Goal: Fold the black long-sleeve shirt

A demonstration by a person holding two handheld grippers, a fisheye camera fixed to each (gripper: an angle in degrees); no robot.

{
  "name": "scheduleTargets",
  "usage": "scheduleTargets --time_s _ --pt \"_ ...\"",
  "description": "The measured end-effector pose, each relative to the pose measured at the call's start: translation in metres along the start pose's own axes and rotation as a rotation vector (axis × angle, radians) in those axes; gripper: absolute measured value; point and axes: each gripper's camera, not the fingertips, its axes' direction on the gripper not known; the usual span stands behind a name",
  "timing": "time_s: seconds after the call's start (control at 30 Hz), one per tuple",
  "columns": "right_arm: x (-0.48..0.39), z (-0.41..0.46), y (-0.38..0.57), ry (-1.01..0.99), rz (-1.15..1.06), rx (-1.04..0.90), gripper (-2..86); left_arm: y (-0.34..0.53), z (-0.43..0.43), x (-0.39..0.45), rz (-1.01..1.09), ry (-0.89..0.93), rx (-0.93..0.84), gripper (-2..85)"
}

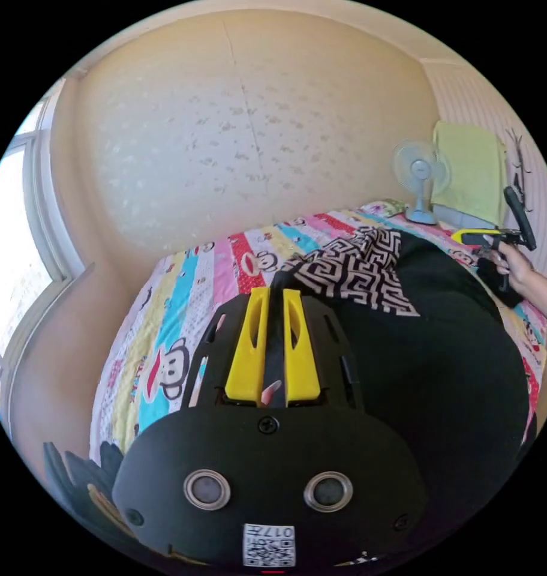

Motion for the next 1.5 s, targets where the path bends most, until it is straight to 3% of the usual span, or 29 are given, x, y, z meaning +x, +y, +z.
scheduleTargets --time_s 0.2,0.33,0.43,0.5,0.57,0.63,0.7,0.83,0.9,0.97,1.2,1.37,1.5 --pt "0.015 0.038 0.103 -0.059 -0.167 -0.054 12.5 0.098 0.017 -0.025 -0.087 -0.047 0.016 4.9" --pt "0.03 -0.02 0.167 -0.18 -0.159 0.006 12.0 0.151 -0.057 -0.043 -0.17 0.272 -0.041 5.7" --pt "0.063 -0.067 0.21 -0.448 0.013 0.049 11.1 0.183 -0.106 -0.03 -0.208 0.615 -0.118 5.9" --pt "0.079 -0.073 0.238 -0.608 0.132 -0.003 11.8 0.207 -0.118 -0.011 -0.3 0.696 -0.219 8.6" --pt "0.079 -0.075 0.256 -0.55 0.122 -0.002 12.9 0.227 -0.122 0.012 -0.331 0.628 -0.322 12.8" --pt "0.081 -0.073 0.265 -0.478 0.137 0.002 14.4 0.247 -0.135 0.033 -0.368 0.563 -0.289 13.5" --pt "0.087 -0.07 0.267 -0.496 0.142 0.0 14.6 0.258 -0.14 0.04 -0.449 0.608 -0.259 13.7" --pt "0.098 -0.058 0.267 -0.49 0.206 -0.079 14.0 0.288 -0.144 0.047 -0.627 0.427 -0.329 13.3" --pt "0.101 -0.043 0.268 -0.533 0.204 -0.188 15.2 0.298 -0.149 0.052 -0.654 0.507 -0.266 11.8" --pt "0.104 -0.043 0.27 -0.501 0.187 -0.167 14.6 0.307 -0.145 0.06 -0.678 0.584 -0.272 11.1" --pt "0.159 -0.026 0.29 -0.648 0.352 -0.111 2.3 0.325 -0.139 0.082 -0.716 0.504 -0.202 4.8" --pt "0.132 -0.029 0.266 -0.468 0.19 -0.247 0.7 0.323 -0.15 0.082 -0.724 0.511 -0.219 2.8" --pt "0.131 -0.085 0.249 -0.393 0.14 -0.147 0.3 0.305 -0.199 0.046 -0.729 0.576 -0.099 1.2"
